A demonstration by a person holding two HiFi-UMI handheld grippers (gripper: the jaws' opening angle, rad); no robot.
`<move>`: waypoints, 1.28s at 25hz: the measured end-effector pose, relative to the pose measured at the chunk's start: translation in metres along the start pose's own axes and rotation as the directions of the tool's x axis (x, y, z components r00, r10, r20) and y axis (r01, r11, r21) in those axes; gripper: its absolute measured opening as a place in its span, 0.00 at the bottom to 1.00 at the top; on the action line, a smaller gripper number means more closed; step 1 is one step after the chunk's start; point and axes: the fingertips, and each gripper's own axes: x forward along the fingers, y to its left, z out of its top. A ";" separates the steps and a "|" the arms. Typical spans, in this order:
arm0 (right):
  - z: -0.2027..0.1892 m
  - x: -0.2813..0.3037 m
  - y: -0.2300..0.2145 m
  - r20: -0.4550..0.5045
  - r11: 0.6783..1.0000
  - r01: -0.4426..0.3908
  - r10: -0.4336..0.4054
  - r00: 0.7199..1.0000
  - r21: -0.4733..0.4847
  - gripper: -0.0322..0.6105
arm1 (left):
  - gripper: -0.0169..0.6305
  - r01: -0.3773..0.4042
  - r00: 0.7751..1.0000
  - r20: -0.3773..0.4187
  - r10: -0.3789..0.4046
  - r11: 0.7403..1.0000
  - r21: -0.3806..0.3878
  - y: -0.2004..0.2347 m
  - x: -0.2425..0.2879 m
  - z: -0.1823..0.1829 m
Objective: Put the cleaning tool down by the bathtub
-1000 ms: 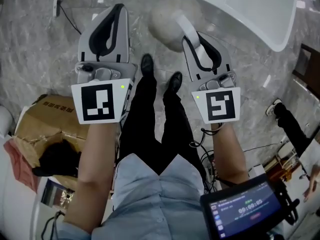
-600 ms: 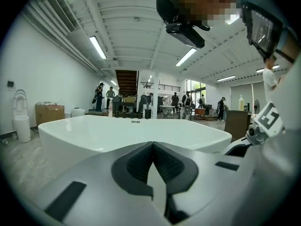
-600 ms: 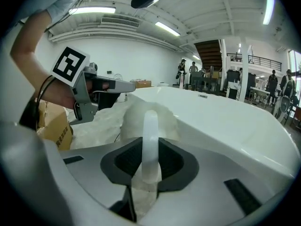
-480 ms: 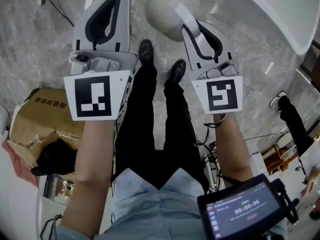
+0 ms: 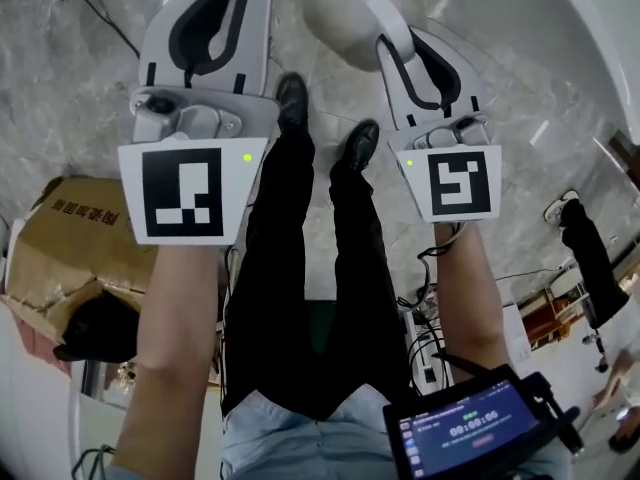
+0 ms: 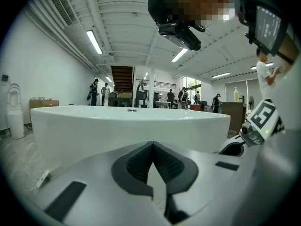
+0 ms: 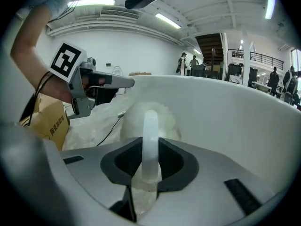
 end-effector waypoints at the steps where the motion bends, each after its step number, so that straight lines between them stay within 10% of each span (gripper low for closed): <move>1: -0.009 0.007 0.006 -0.004 1.000 -0.003 0.003 1.000 0.003 0.20 | 0.05 0.003 1.000 -0.005 -0.003 1.000 -0.002 0.002 -0.001 -0.013; 32: -0.193 0.115 0.018 -0.210 0.999 -0.039 0.042 0.977 0.017 0.20 | 0.05 0.060 0.995 -0.075 -0.059 0.998 0.012 0.007 0.039 -0.196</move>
